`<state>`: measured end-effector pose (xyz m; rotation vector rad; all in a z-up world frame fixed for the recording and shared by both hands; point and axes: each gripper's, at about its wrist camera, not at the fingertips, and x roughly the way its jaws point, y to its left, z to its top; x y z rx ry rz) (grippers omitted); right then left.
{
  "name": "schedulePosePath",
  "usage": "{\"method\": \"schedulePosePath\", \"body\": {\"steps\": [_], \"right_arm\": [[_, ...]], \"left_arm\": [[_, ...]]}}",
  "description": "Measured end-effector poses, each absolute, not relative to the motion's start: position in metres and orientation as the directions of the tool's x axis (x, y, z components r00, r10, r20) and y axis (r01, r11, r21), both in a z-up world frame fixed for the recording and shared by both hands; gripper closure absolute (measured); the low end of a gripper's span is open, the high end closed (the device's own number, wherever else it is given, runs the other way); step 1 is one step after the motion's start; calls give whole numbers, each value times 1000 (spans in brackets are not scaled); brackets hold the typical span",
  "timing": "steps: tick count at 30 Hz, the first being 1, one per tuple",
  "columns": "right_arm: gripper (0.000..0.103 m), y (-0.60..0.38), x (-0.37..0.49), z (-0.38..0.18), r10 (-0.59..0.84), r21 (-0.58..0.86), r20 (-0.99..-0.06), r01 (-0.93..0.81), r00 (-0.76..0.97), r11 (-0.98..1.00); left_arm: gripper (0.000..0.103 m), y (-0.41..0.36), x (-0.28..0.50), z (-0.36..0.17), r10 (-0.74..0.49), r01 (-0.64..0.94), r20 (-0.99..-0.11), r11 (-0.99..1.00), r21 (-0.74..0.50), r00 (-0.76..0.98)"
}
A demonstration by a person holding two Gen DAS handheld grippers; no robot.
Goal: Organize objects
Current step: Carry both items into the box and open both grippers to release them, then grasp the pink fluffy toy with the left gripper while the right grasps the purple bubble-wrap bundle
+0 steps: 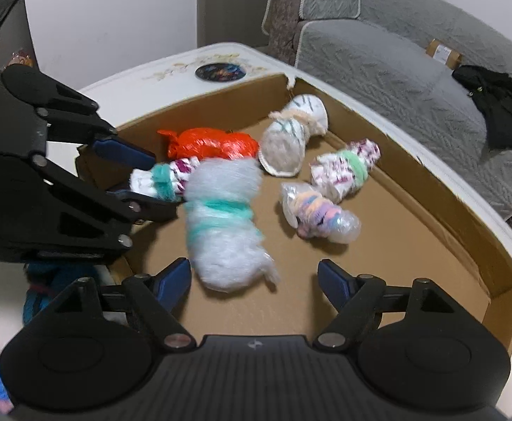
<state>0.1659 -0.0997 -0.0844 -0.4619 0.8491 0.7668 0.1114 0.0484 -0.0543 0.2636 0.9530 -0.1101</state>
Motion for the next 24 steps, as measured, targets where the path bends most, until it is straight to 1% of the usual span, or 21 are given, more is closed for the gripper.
{"method": "schedulePosePath", "body": {"steps": [4, 5, 10, 11, 13, 15, 17, 22, 23, 24], "right_arm": [[24, -104, 158, -84, 416, -63, -812, -771, 409, 634], [24, -106, 156, -85, 418, -62, -813, -773, 406, 631], [21, -114, 148, -86, 417, -62, -814, -774, 405, 630], [21, -115, 147, -86, 417, -60, -814, -773, 404, 631], [21, -115, 144, -84, 415, -73, -808, -769, 419, 635], [21, -117, 141, -80, 423, -71, -797, -763, 430, 642], [19, -123, 137, -73, 445, -60, -778, -756, 445, 651], [19, -148, 116, -53, 486, -44, -721, -732, 495, 680], [18, -155, 110, -49, 491, -43, -706, -724, 510, 689], [16, -164, 102, -45, 503, -38, -688, -719, 523, 694]], "left_arm": [[53, 51, 95, -53, 7, 197, -831, 970, 140, 556], [49, 50, 90, -53, -3, 203, -835, 970, 131, 551], [48, 46, 73, -53, -6, 203, -832, 971, 128, 555], [47, 46, 71, -52, -4, 200, -832, 971, 129, 555], [42, 46, 68, -50, -5, 196, -829, 972, 127, 560], [30, 46, 64, -45, -3, 192, -816, 973, 132, 579], [24, 43, 55, -38, -2, 198, -796, 969, 148, 605], [23, 42, 23, -21, -3, 192, -750, 967, 165, 661], [19, 44, 13, -17, -13, 189, -738, 969, 156, 675], [17, 47, 6, -14, -24, 188, -725, 971, 147, 689]]}}
